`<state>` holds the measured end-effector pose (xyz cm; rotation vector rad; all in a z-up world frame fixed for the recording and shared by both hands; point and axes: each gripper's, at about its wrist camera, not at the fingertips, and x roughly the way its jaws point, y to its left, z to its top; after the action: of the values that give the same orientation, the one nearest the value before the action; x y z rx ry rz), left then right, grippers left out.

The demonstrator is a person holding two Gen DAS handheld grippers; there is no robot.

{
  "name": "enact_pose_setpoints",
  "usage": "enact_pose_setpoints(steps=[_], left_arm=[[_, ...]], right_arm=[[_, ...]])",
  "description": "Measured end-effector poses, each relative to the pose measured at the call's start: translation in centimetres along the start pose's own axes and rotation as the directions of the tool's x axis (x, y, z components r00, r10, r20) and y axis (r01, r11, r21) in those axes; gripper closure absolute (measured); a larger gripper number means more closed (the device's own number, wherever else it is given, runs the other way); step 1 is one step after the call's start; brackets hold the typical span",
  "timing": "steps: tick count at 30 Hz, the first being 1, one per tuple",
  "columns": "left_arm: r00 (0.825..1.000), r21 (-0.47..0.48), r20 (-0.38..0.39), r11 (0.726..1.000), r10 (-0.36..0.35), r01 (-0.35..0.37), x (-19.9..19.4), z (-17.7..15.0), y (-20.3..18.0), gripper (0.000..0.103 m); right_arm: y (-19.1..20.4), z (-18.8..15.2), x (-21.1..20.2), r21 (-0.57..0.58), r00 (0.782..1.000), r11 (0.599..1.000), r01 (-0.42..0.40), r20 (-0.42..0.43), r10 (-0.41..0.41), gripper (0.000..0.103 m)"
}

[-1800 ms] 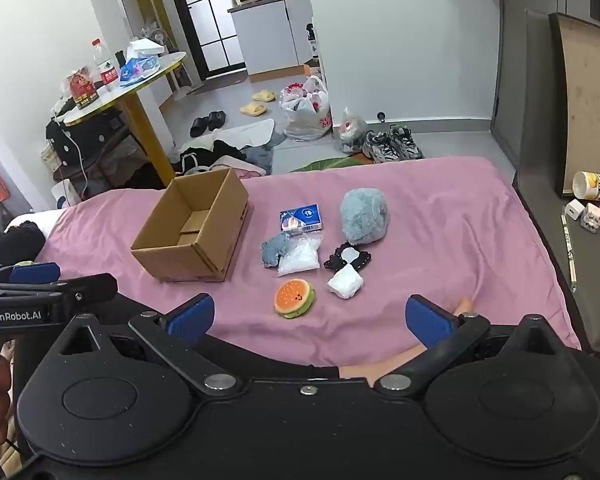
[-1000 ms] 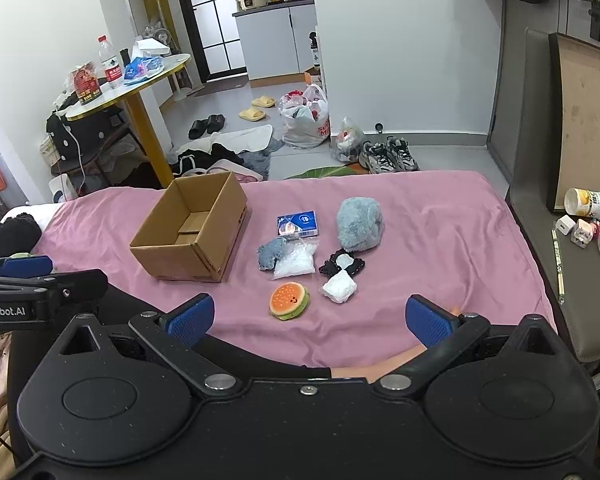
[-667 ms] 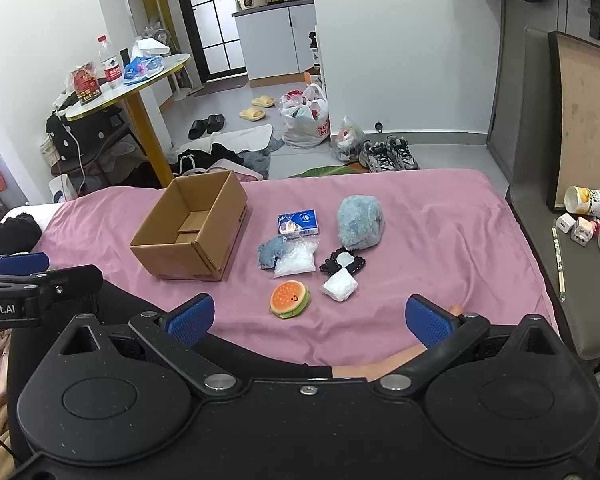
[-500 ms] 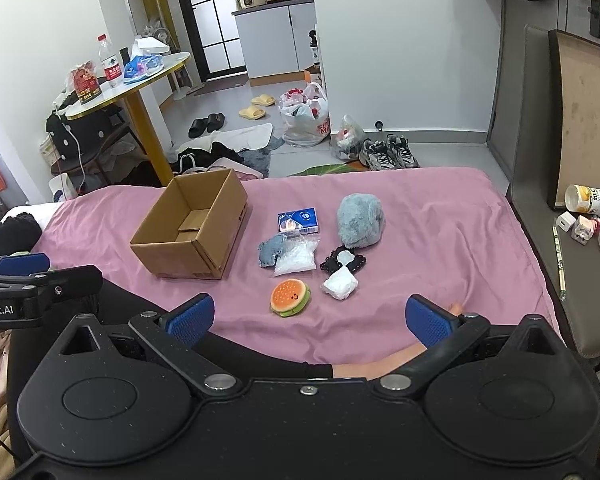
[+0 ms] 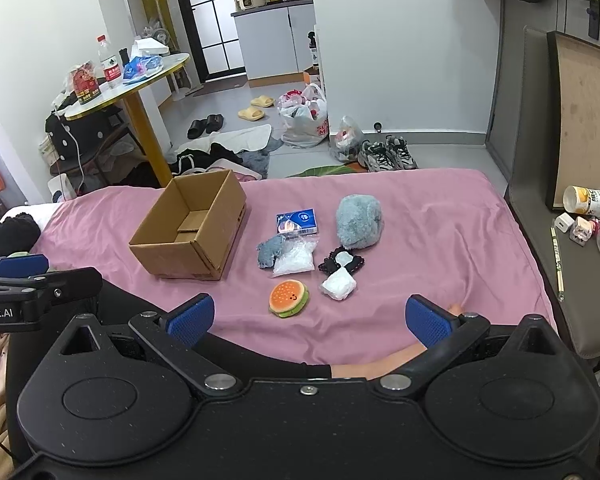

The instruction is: Organize soft objects

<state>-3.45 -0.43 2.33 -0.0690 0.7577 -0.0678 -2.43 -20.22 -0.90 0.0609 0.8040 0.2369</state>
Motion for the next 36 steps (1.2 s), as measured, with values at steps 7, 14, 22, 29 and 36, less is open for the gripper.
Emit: enact_pose_setpoints(steps=[7,14,22,29,36], left_arm=[[1.0,0.0,0.003,1.0,0.001,-0.001,-0.1,0.0,-0.1,0.003],[1.0,-0.002,0.005,1.0,0.002,-0.002,-0.1,0.0,-0.3,0.003],[1.0,-0.009,0.0,1.0,0.005,-0.005,0.5,-0.1,-0.6,0.003],[1.0,-0.012,0.017,1.0,0.017,-0.017,1.2,-0.1,-1.4,0.003],[1.0,-0.009,-0.001,1.0,0.029,-0.029,3.9,-0.1,-1.8,0.003]], right_arm=[[-0.2,0.0,-0.1,0.003,1.0,1.0,-0.002,0.005,0.002,0.0],[-0.4,0.0,-0.1,0.005,1.0,1.0,0.008,0.005,-0.008,0.0],[-0.5,0.2,0.4,0.021,1.0,1.0,-0.001,0.004,0.001,0.0],[-0.9,0.0,1.6,0.053,1.0,0.999,-0.014,-0.007,0.014,0.0],[-2.0,-0.6,3.7,0.082,0.998,0.995,-0.048,-0.041,0.052,0.0]])
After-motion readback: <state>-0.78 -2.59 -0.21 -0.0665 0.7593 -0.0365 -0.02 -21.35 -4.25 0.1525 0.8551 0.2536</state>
